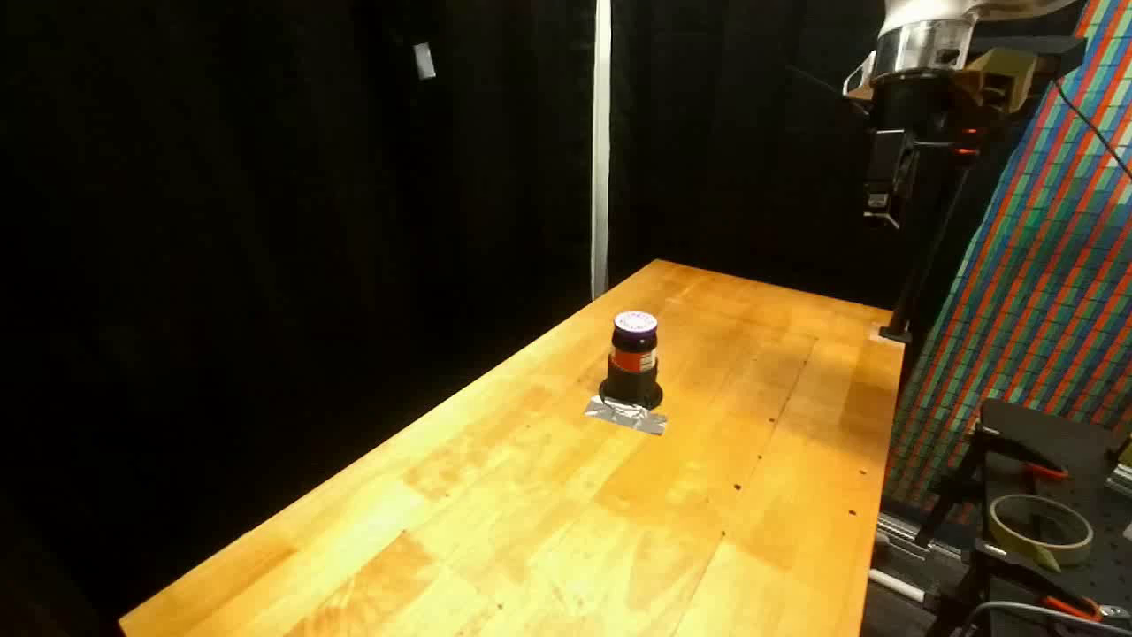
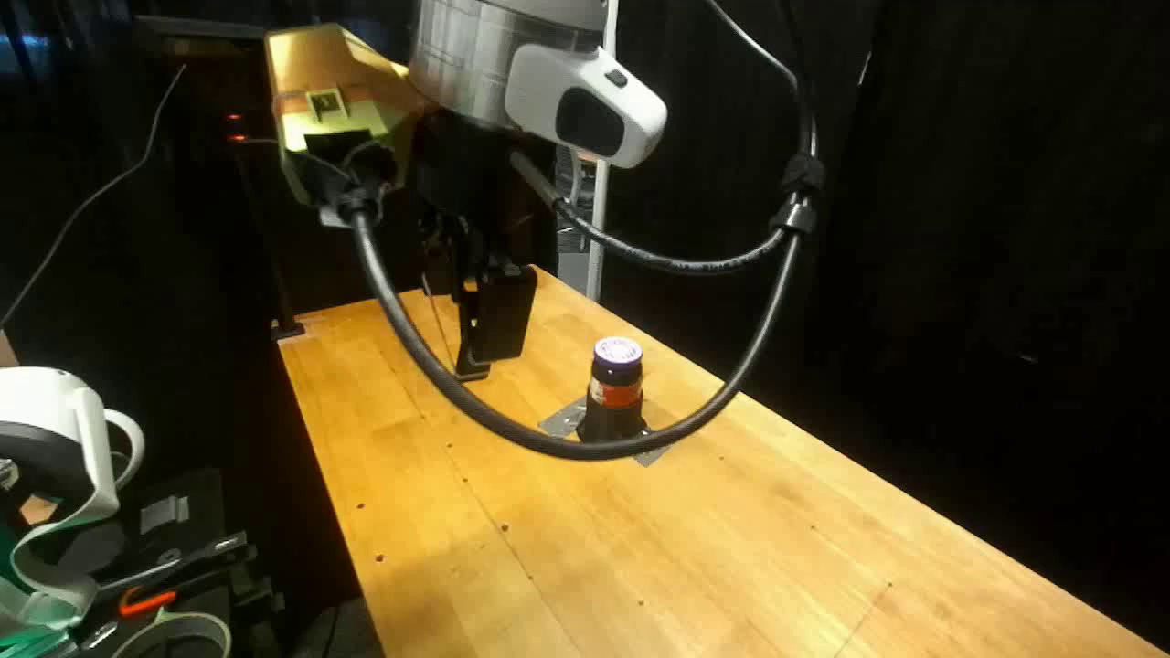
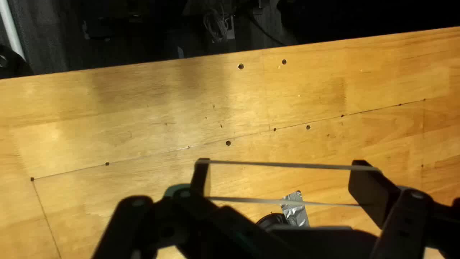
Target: Put the rubber band on the jar.
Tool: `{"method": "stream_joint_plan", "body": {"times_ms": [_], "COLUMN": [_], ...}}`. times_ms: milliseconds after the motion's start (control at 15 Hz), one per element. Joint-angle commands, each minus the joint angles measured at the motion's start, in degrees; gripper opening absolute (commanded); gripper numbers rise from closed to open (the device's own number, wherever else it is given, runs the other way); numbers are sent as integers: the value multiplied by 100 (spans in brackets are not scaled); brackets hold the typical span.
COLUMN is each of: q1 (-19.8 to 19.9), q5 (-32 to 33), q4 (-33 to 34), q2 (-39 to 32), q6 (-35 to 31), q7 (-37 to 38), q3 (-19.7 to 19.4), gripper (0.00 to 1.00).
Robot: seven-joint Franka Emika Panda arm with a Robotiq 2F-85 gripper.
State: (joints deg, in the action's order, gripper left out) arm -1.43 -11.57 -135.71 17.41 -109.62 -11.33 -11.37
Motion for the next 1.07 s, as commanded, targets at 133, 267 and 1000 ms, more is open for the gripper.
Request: {"method": "stream_joint_plan", "body": {"times_ms": [133,267,1000], "q1": [173,173,77], "q5": [-46,-46,-373], "q4": [55,59,171], "q2": [-1,-1,50], "q6": [19,19,-301], "q7": [-42,-42,16], "q3": [159,159,249], "gripper": [100,100,100]}}
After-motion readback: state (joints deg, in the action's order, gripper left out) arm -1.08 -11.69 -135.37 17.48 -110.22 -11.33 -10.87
